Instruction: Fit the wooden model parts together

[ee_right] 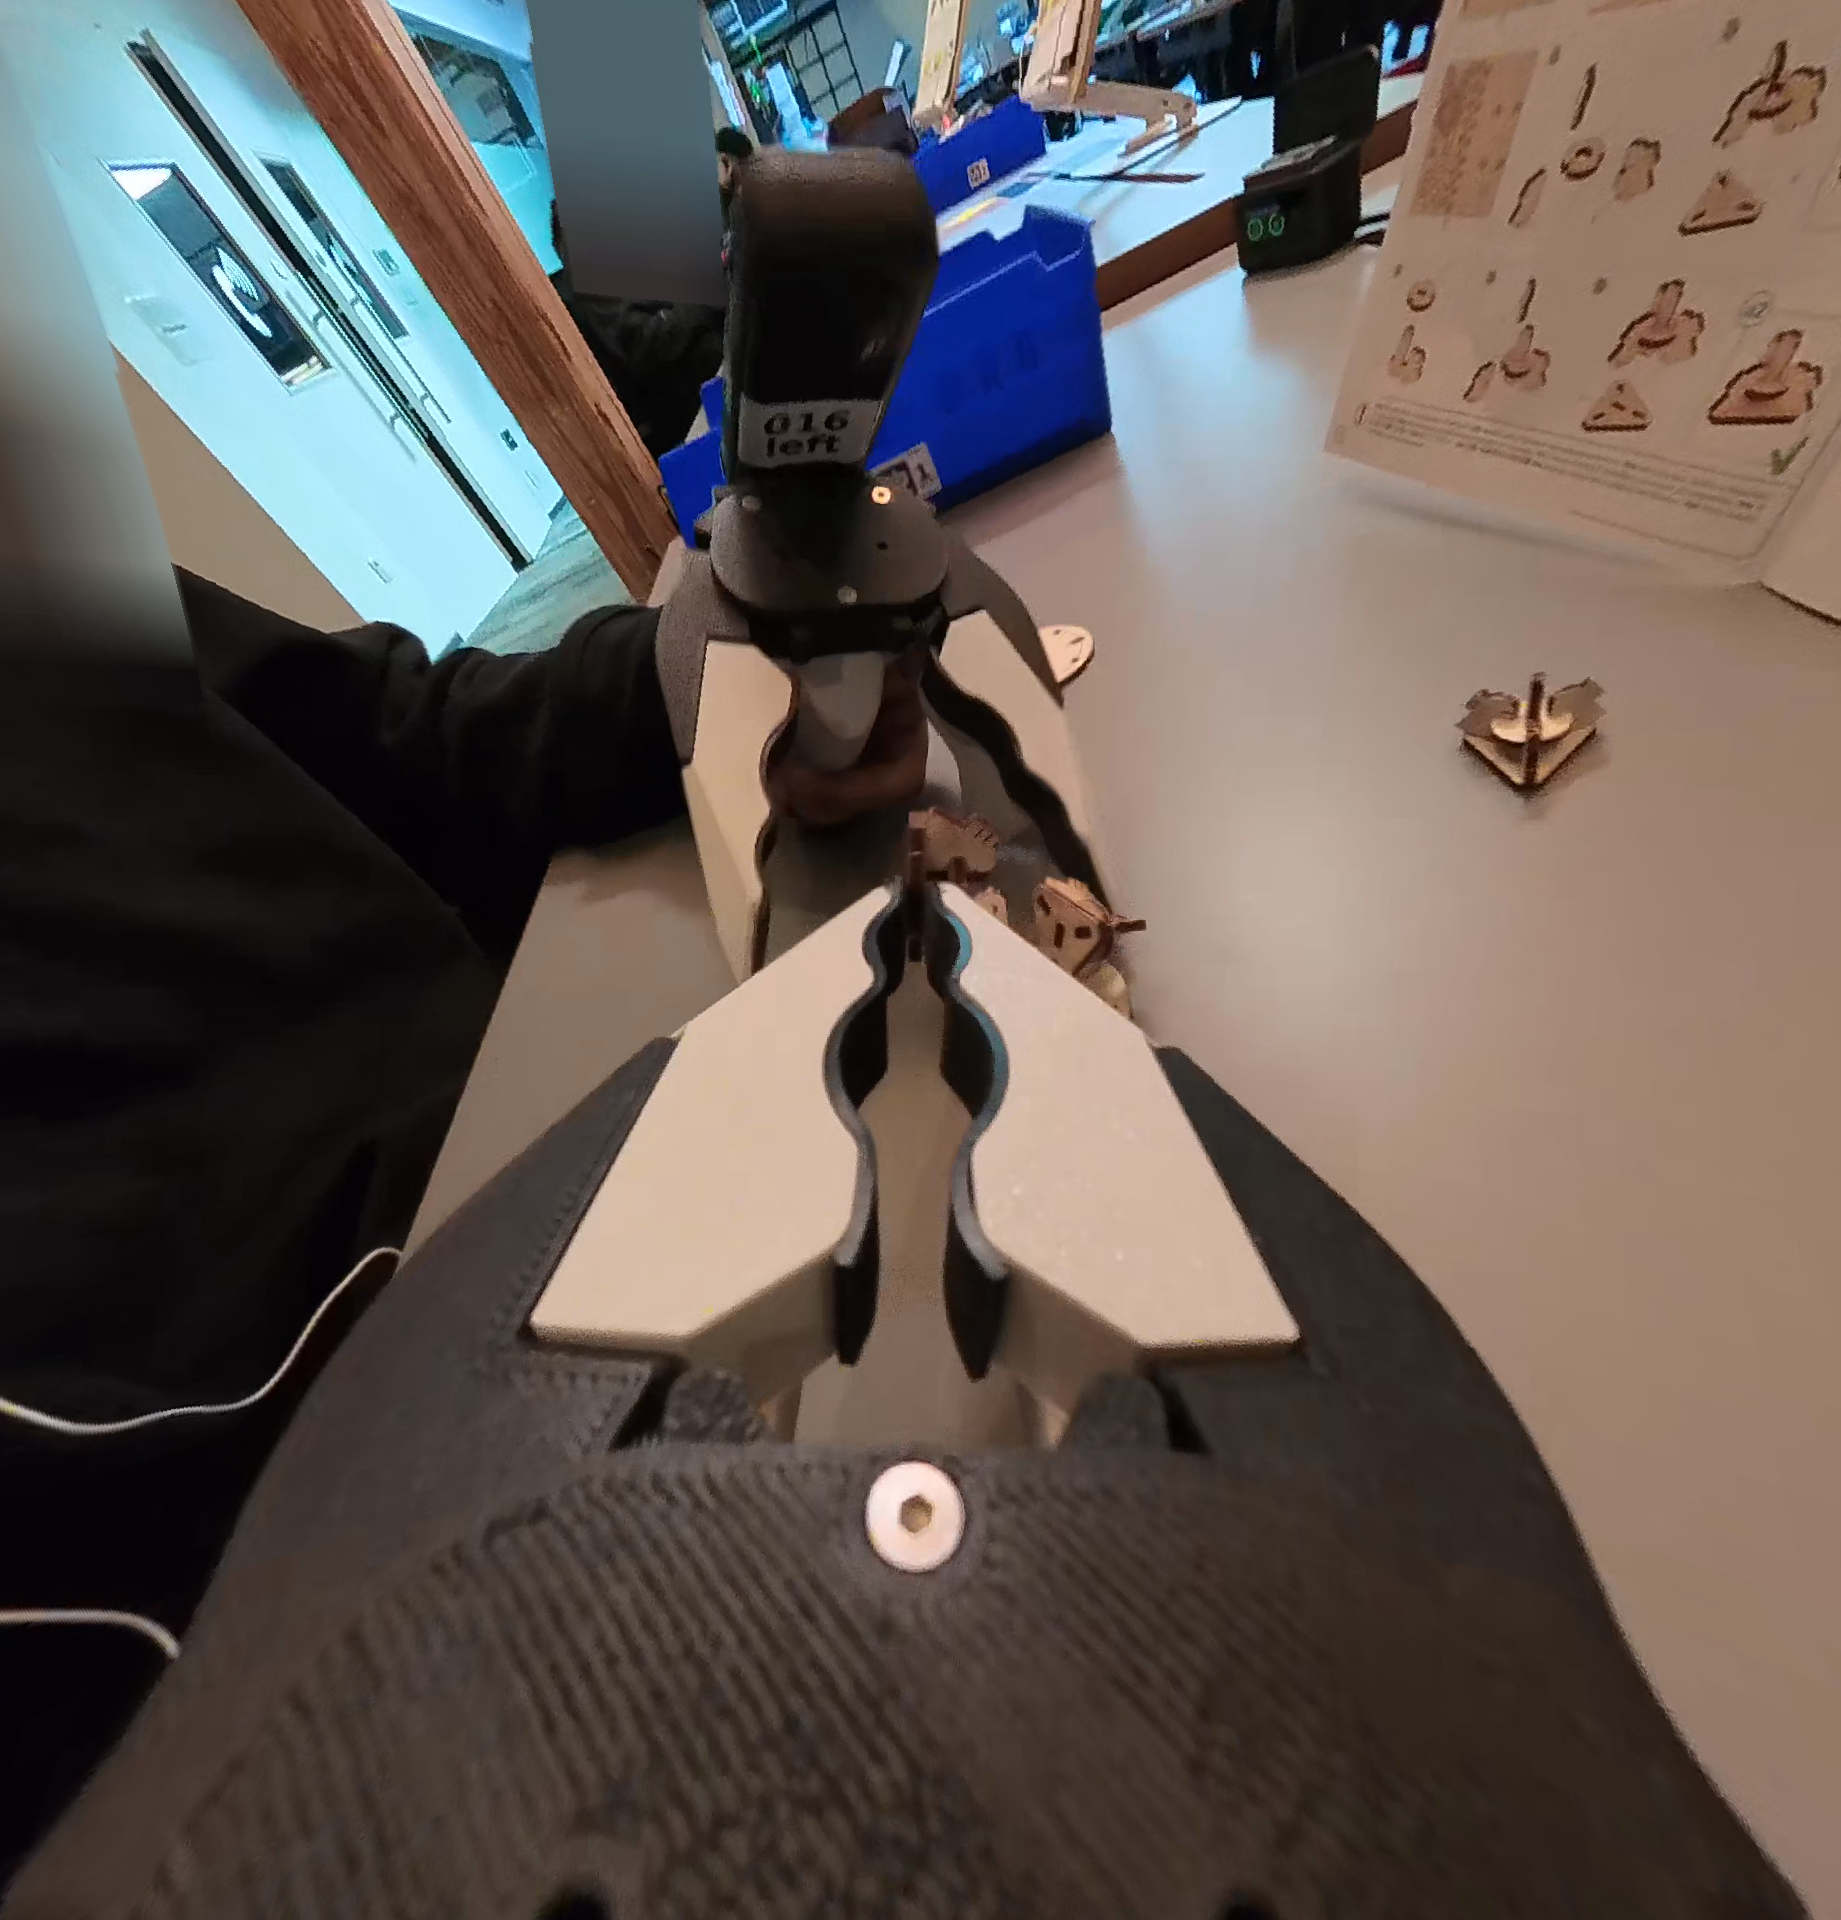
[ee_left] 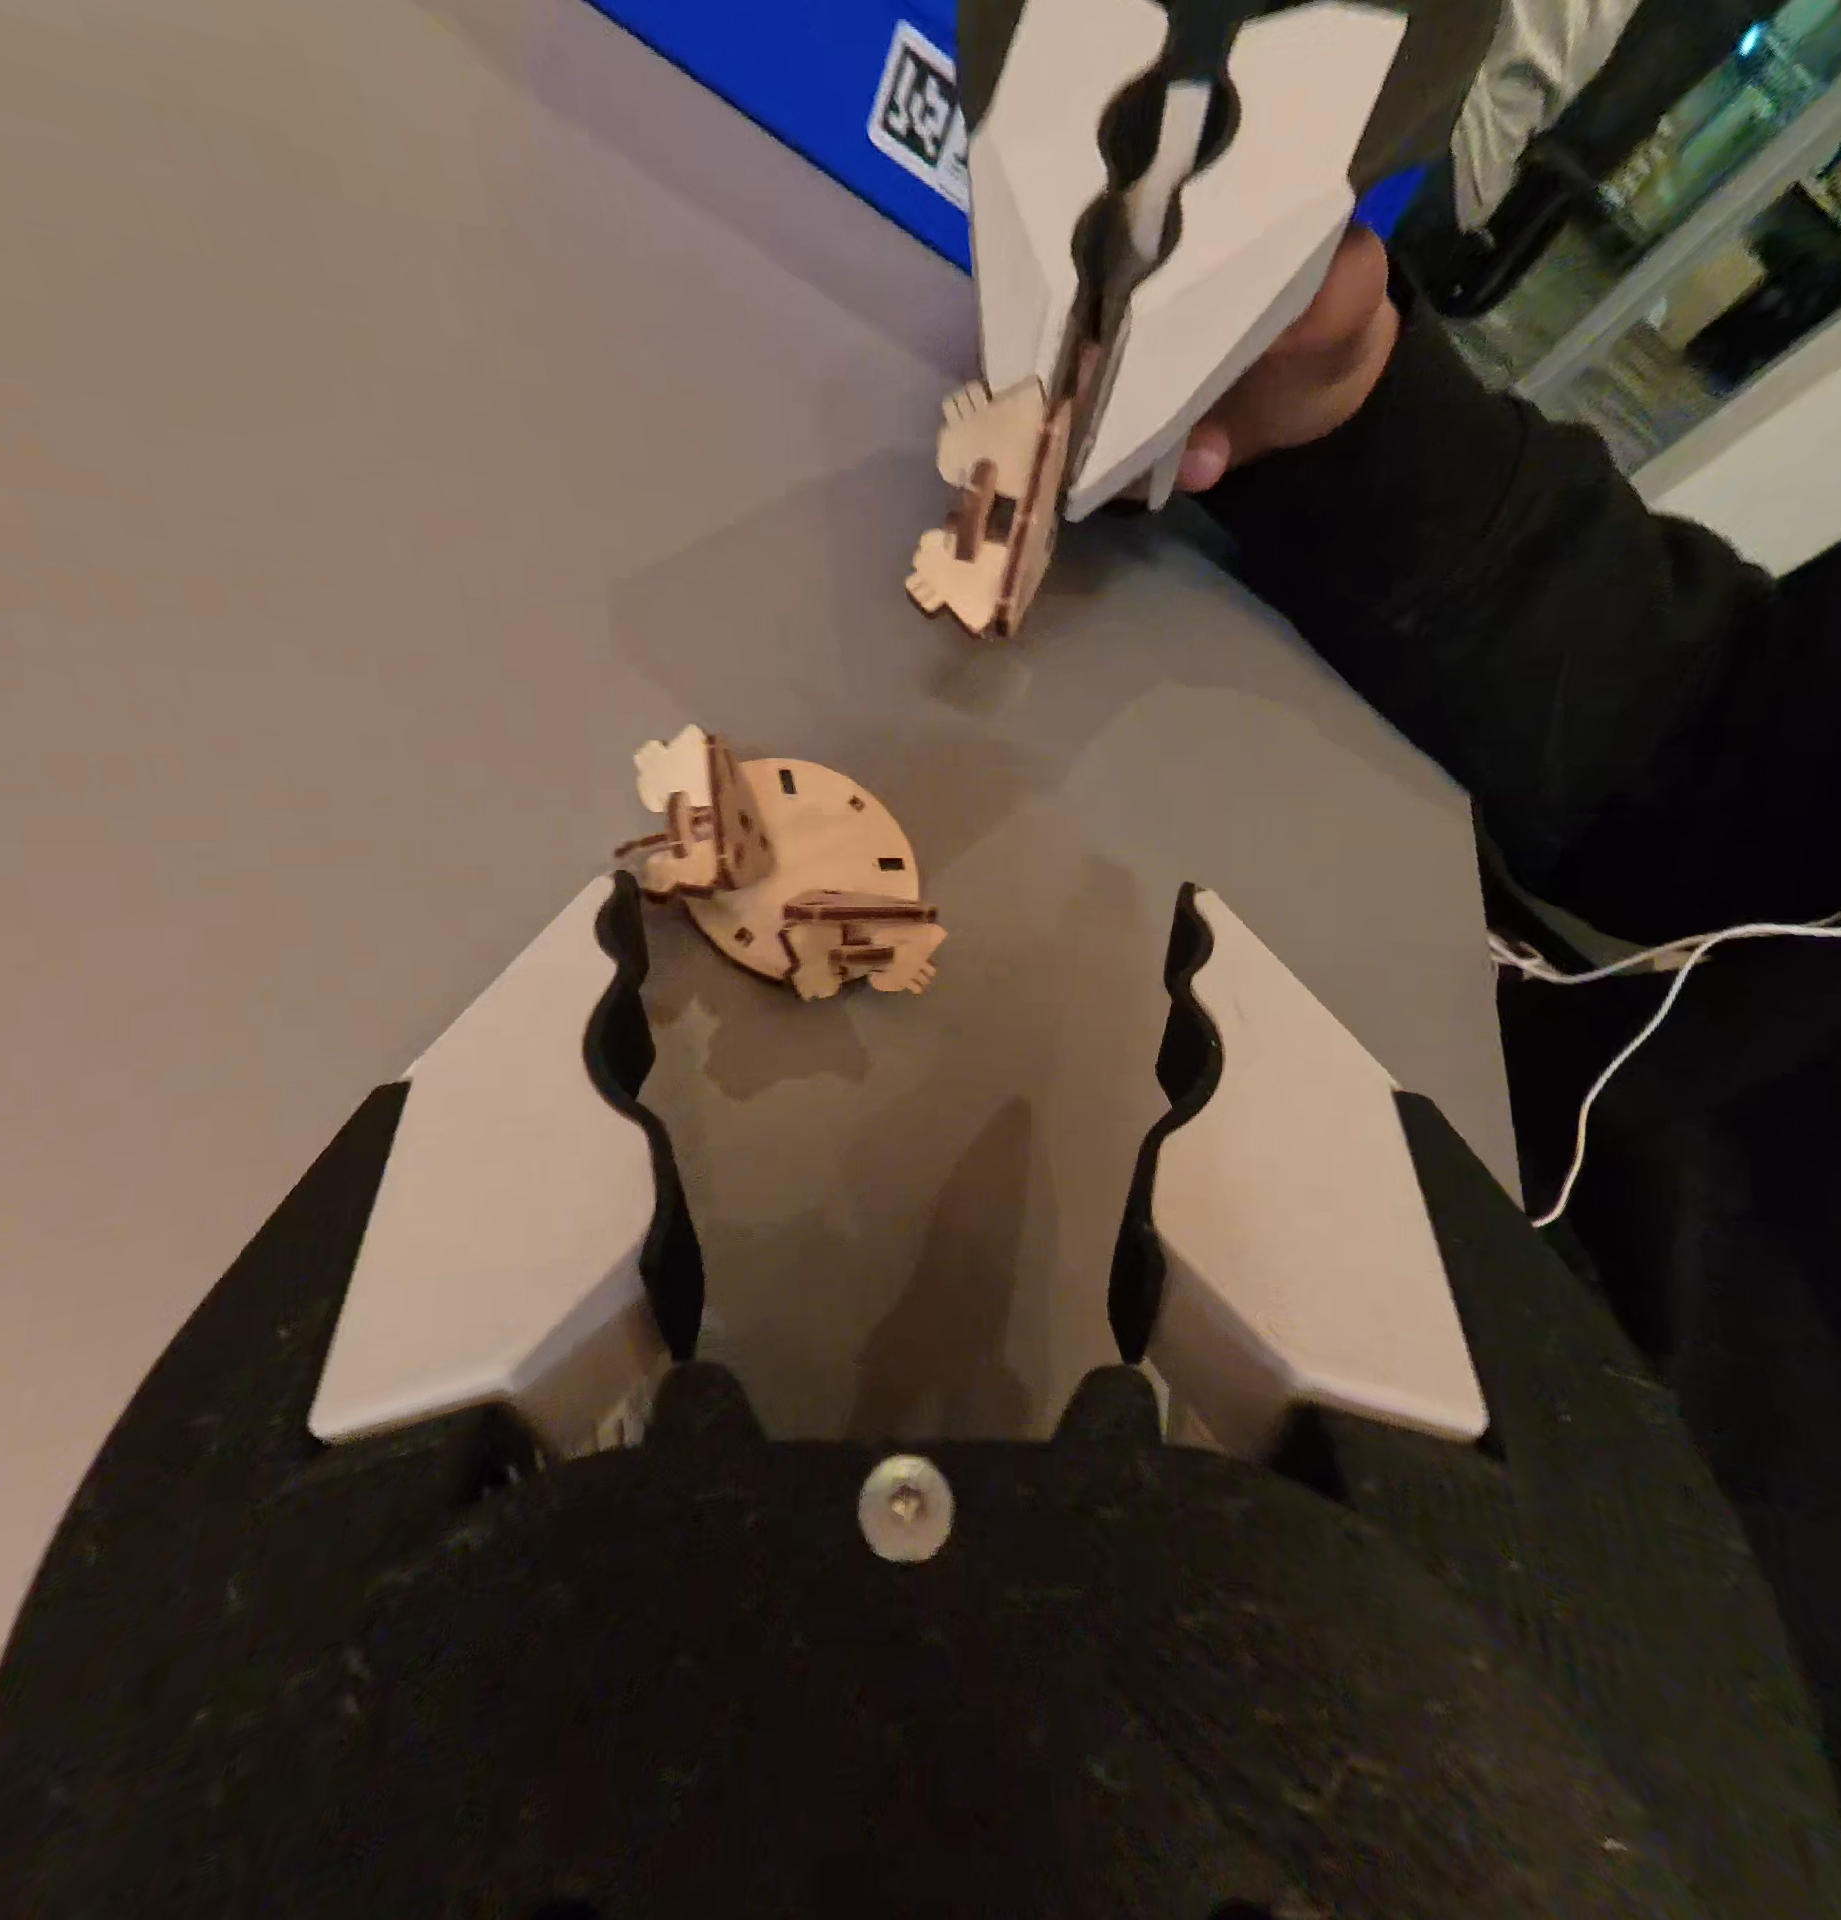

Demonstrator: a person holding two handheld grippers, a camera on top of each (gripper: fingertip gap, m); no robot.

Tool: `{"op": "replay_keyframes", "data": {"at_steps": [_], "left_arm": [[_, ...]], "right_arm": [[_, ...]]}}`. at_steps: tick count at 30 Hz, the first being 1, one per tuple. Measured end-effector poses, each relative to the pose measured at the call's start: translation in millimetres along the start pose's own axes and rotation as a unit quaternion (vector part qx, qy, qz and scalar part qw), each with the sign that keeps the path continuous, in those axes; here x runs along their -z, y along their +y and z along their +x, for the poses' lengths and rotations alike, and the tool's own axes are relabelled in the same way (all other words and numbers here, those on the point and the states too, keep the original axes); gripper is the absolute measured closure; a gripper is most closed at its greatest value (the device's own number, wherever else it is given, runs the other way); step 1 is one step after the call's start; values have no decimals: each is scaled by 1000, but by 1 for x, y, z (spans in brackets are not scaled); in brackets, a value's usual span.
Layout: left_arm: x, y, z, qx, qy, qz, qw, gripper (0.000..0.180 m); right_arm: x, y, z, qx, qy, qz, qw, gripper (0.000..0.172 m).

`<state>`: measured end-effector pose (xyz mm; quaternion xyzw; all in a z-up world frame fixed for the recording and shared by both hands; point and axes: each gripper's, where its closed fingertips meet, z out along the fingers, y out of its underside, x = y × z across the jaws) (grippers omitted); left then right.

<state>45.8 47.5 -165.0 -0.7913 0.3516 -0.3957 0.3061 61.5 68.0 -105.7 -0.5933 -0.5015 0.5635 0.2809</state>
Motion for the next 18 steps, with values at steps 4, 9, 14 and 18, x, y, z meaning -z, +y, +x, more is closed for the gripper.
{"op": "replay_keyframes", "data": {"at_steps": [4, 9, 14, 18], "left_arm": [[-5, 6, 6, -29, -10, -22, 999, 79], [-7, 9, 8, -34, -11, -34, 999, 79], [-7, 12, 7, -27, -8, -42, 999, 82], [-7, 14, 7, -27, -8, -46, 999, 85]], "right_arm": [[2, -2, 1, -11, 6, 17, 1000, 172], [4, 5, 9, -32, 22, 5, 999, 172], [5, 17, 22, -80, 46, -28, 995, 172], [6, 20, 28, -107, 51, -28, 993, 172]]}}
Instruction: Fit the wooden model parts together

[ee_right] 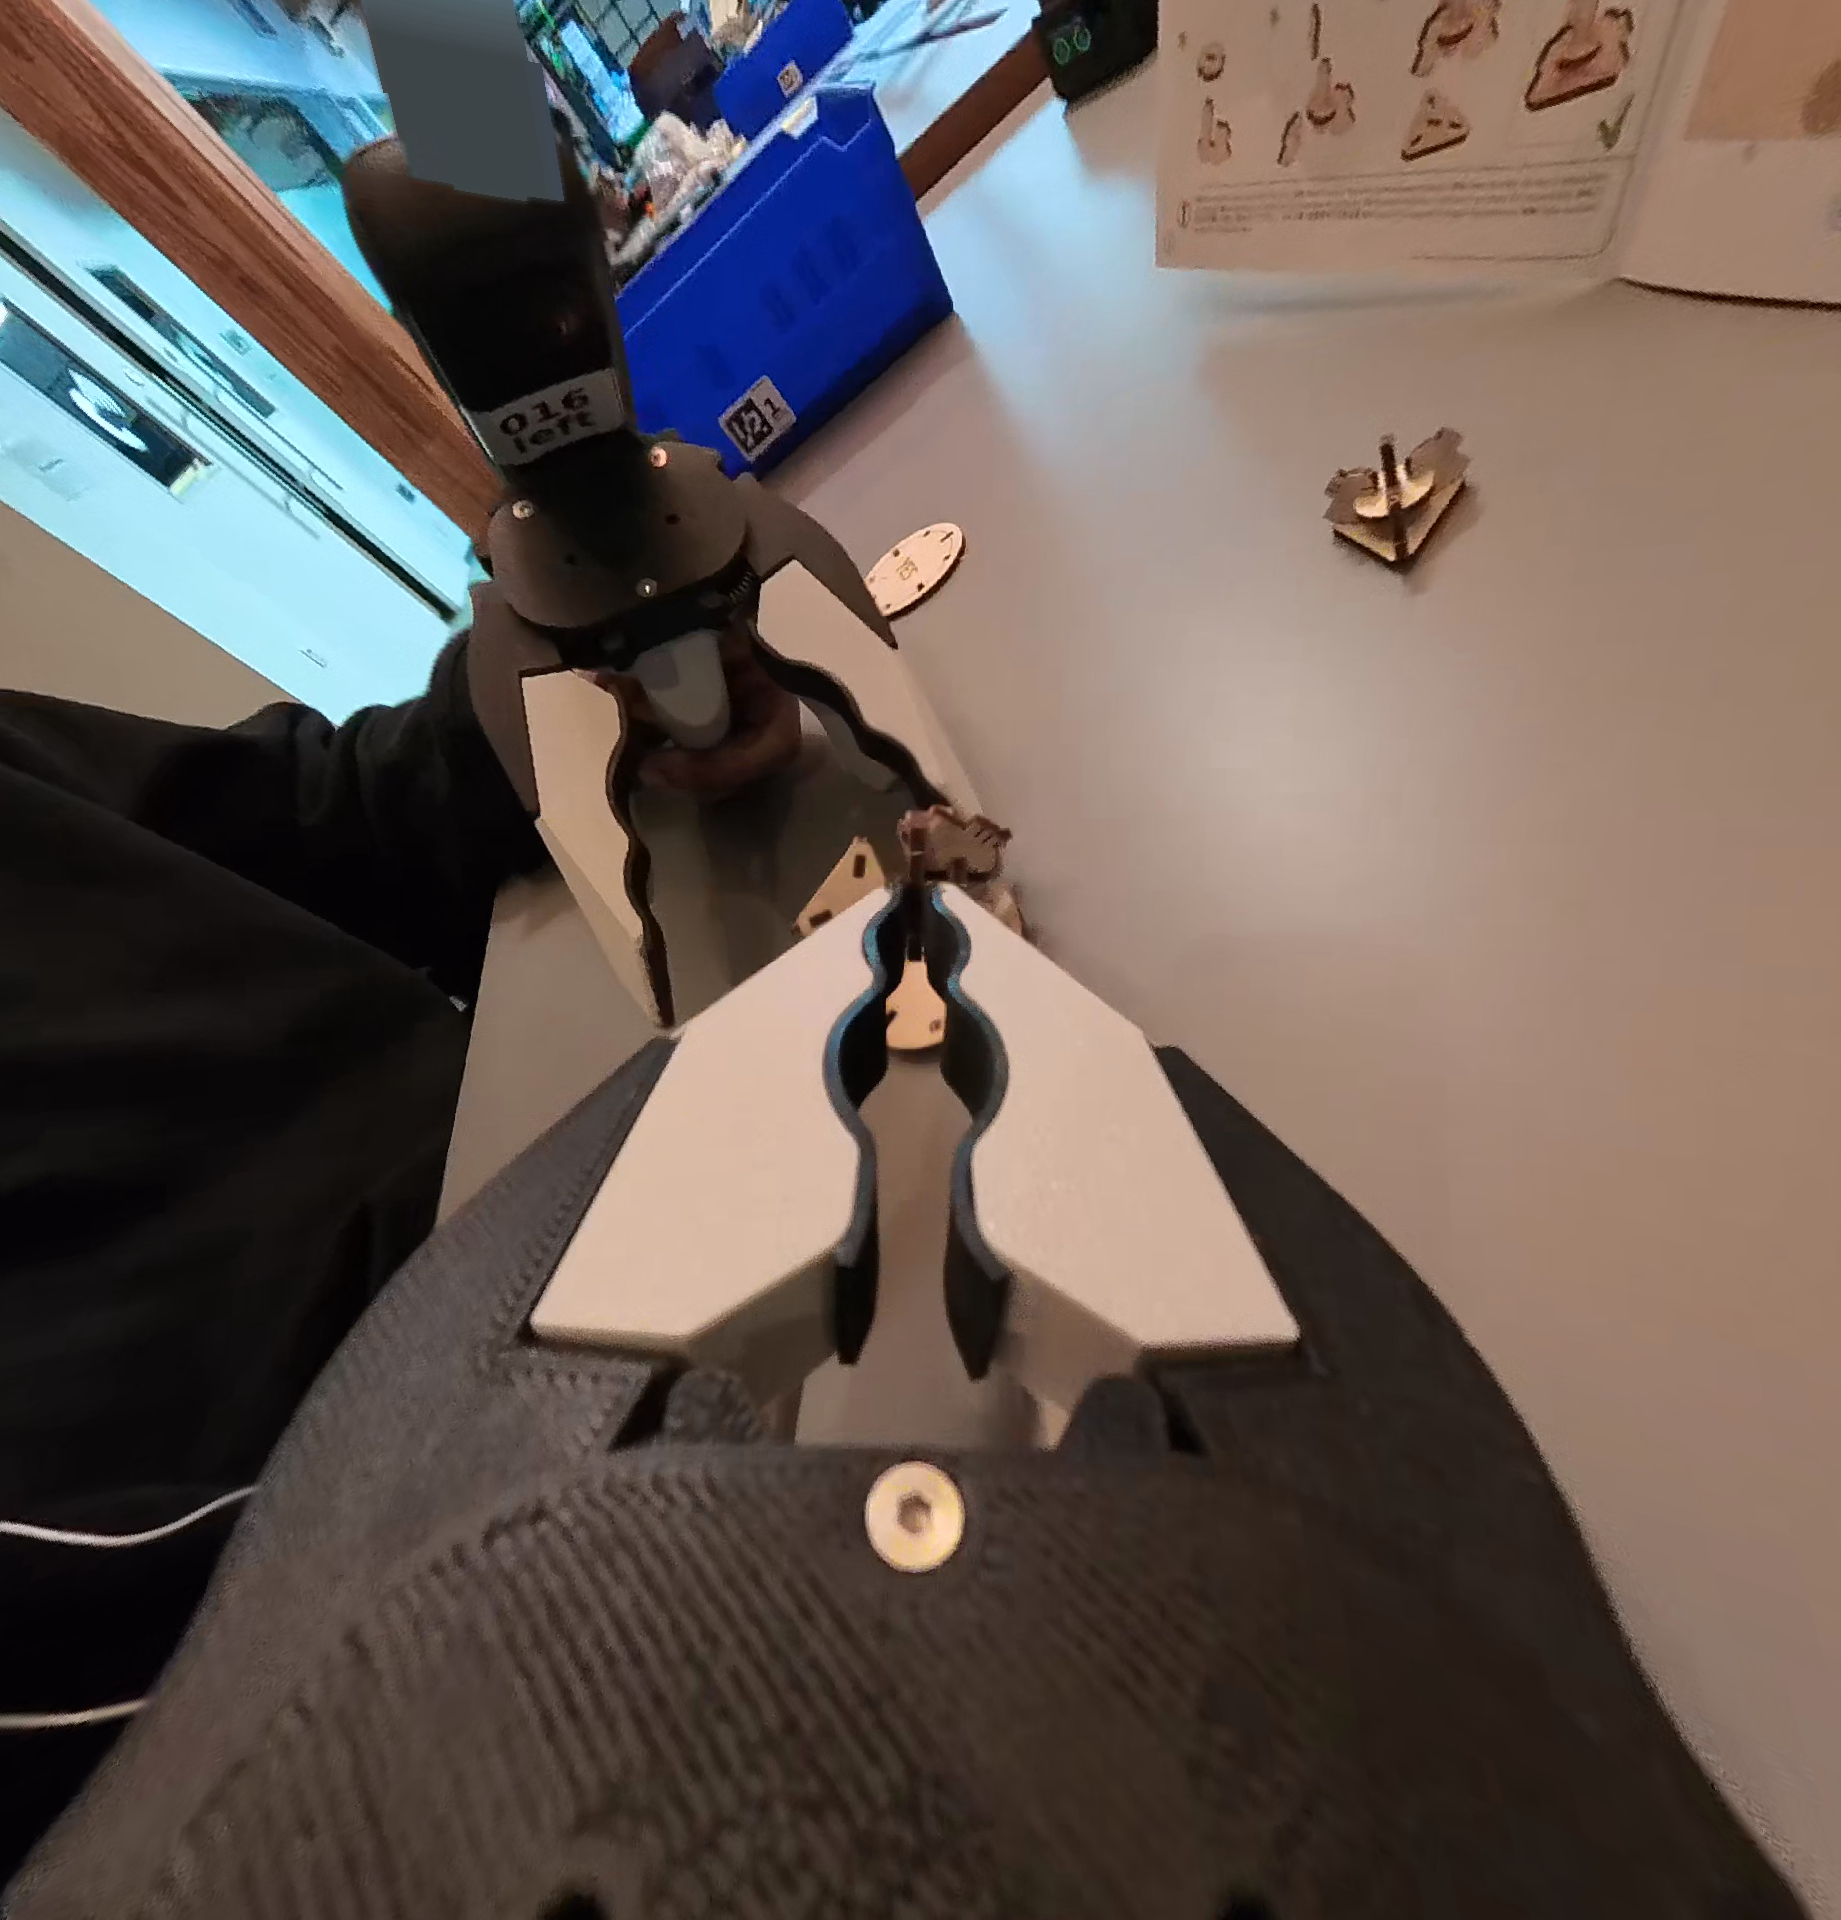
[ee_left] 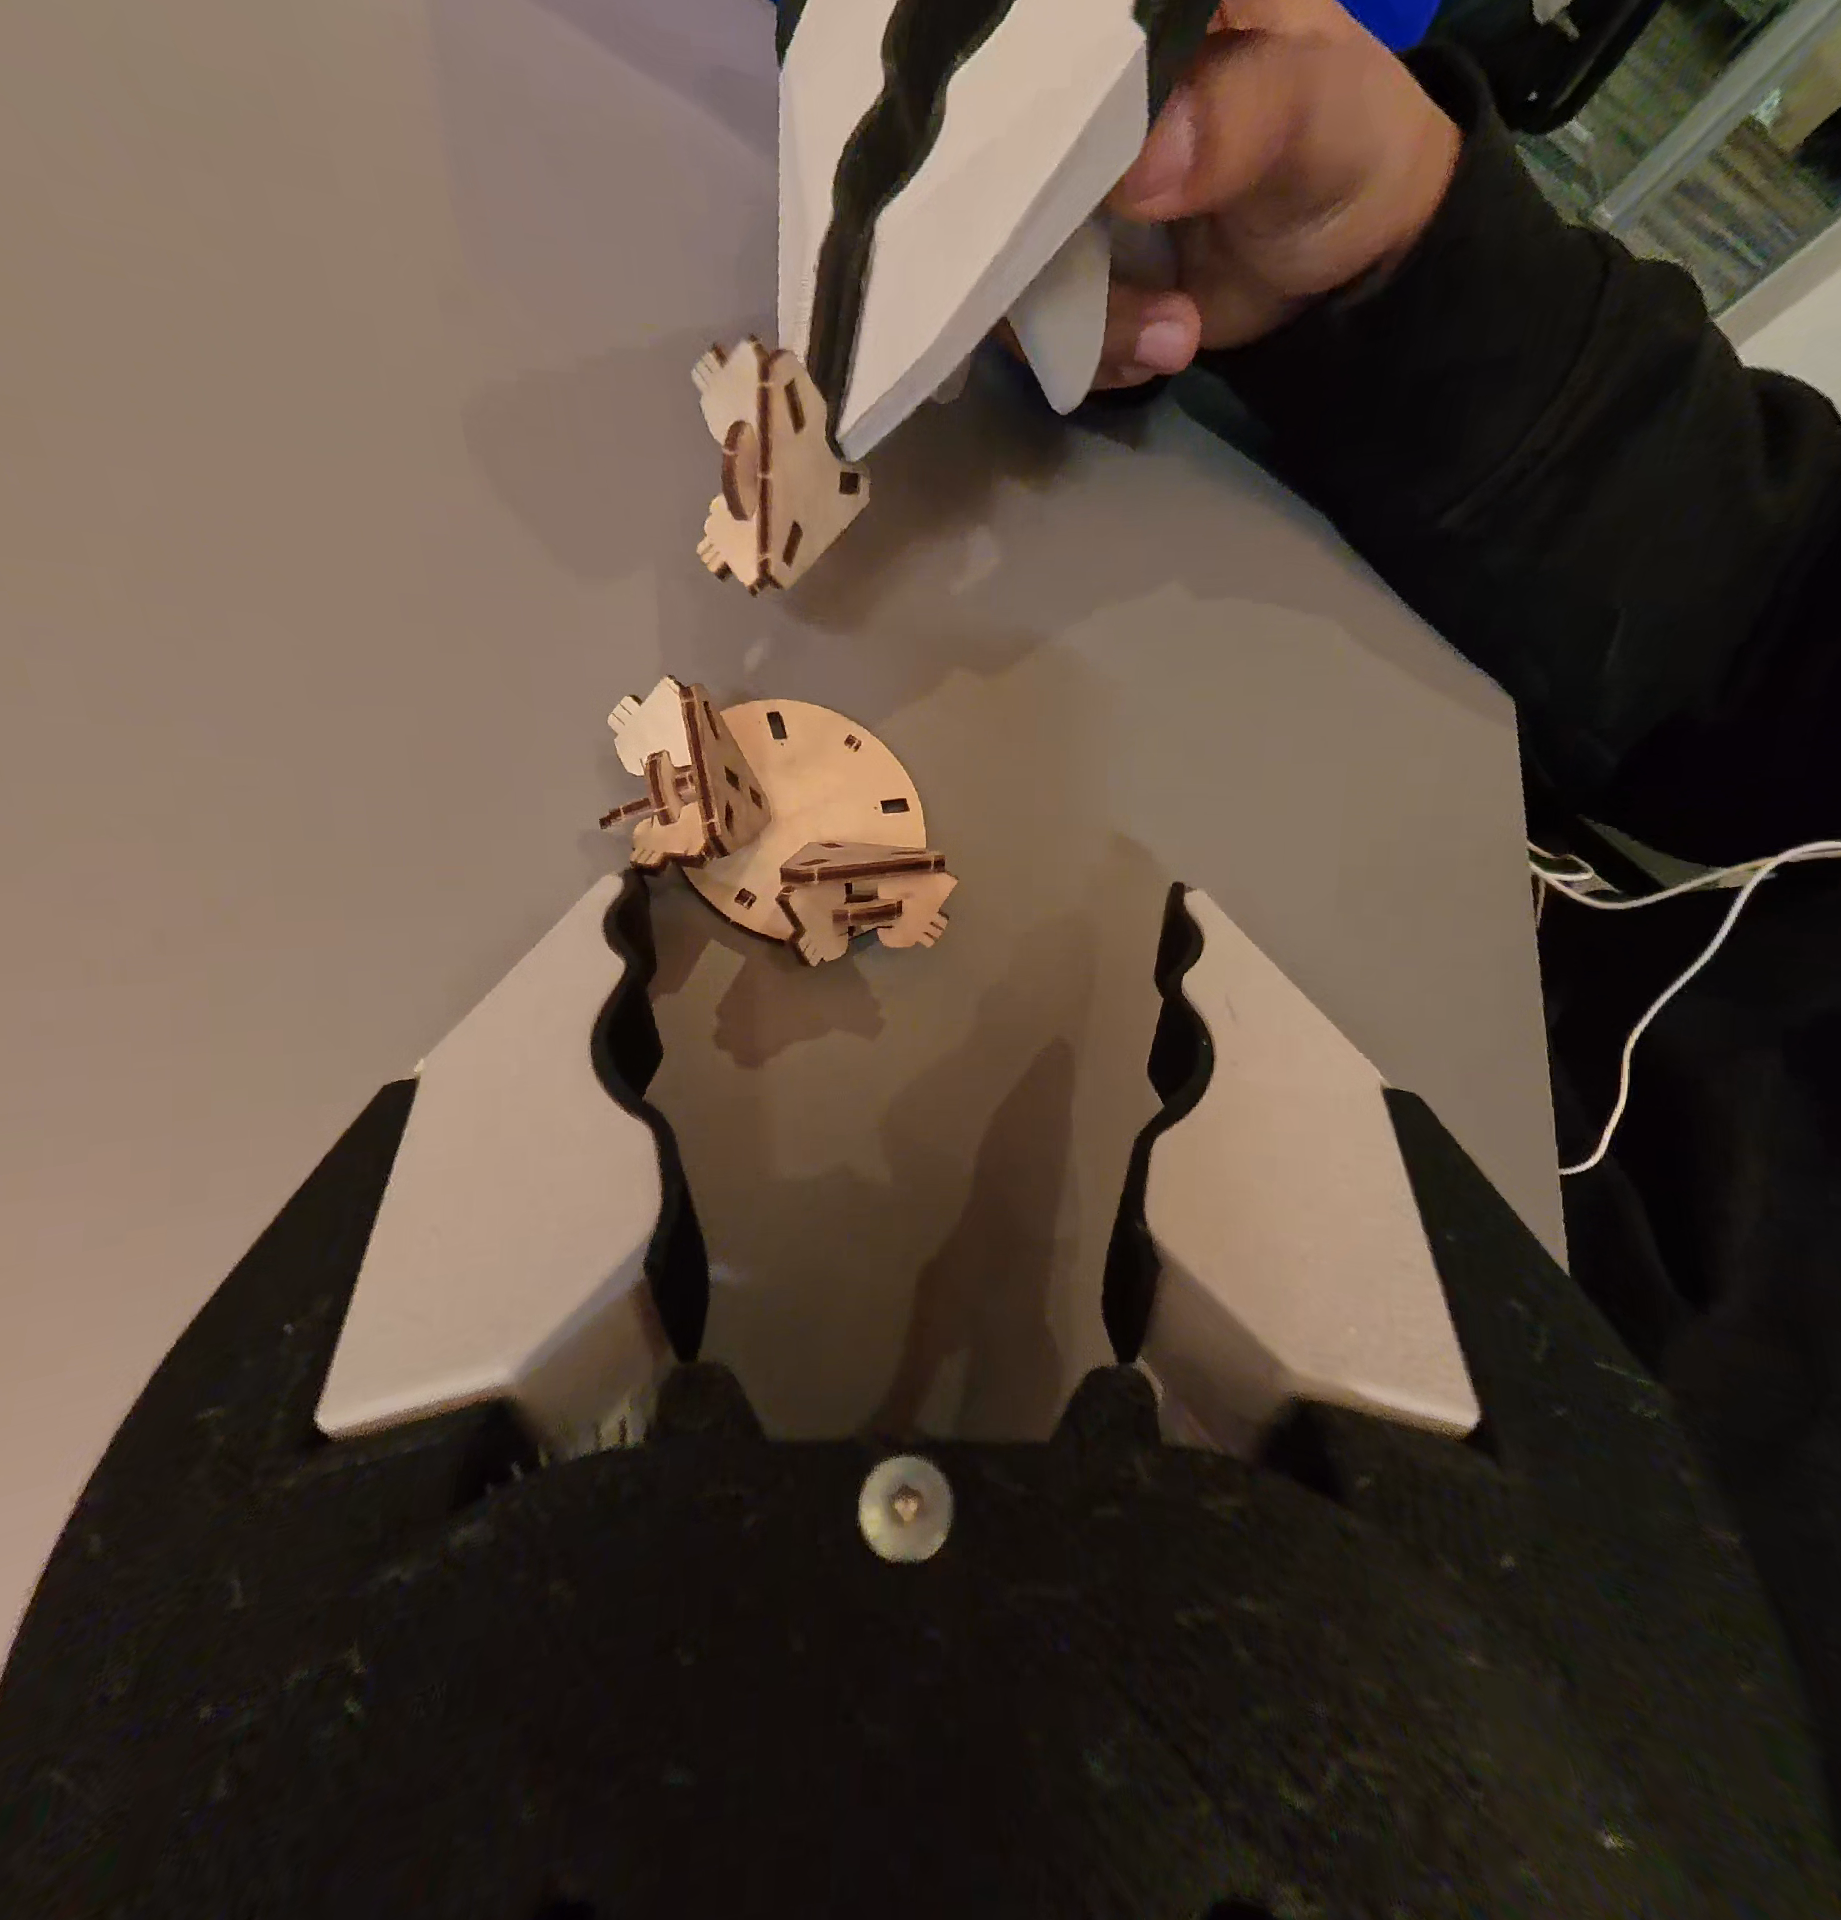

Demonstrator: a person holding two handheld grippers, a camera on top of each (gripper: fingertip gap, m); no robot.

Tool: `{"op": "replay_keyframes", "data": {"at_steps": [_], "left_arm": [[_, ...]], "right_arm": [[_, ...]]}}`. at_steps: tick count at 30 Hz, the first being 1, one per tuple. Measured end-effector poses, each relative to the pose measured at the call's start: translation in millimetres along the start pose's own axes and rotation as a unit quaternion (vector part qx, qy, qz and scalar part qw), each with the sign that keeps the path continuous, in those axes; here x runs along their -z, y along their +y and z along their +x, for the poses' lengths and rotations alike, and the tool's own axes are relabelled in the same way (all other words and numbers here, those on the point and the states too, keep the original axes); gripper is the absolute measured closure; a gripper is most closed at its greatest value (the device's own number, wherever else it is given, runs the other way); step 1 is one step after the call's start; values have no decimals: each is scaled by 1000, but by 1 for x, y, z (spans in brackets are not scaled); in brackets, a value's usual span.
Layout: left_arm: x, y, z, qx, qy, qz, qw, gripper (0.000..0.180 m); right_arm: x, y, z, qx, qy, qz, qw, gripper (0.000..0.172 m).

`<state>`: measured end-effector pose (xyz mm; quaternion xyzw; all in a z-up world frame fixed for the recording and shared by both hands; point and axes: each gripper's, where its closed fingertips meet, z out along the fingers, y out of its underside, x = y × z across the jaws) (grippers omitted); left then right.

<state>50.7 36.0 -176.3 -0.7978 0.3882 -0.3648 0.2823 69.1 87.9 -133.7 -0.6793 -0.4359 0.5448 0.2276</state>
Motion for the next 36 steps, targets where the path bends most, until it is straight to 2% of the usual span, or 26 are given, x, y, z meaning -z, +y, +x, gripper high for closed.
{"op": "replay_keyframes", "data": {"at_steps": [5, 23, 36], "left_arm": [[0, 2, -1, -8, -9, -6, 1000, 90], [1, 0, -5, 16, -1, 2, 1000, 100], [-1, 3, -3, -8, -13, -9, 1000, 100]], "right_arm": [[-1, -9, -3, -22, -28, 39, 999, 172], [-8, -4, -8, -30, -22, 27, 999, 172], [-7, -3, -7, -39, -30, 25, 998, 172]]}}
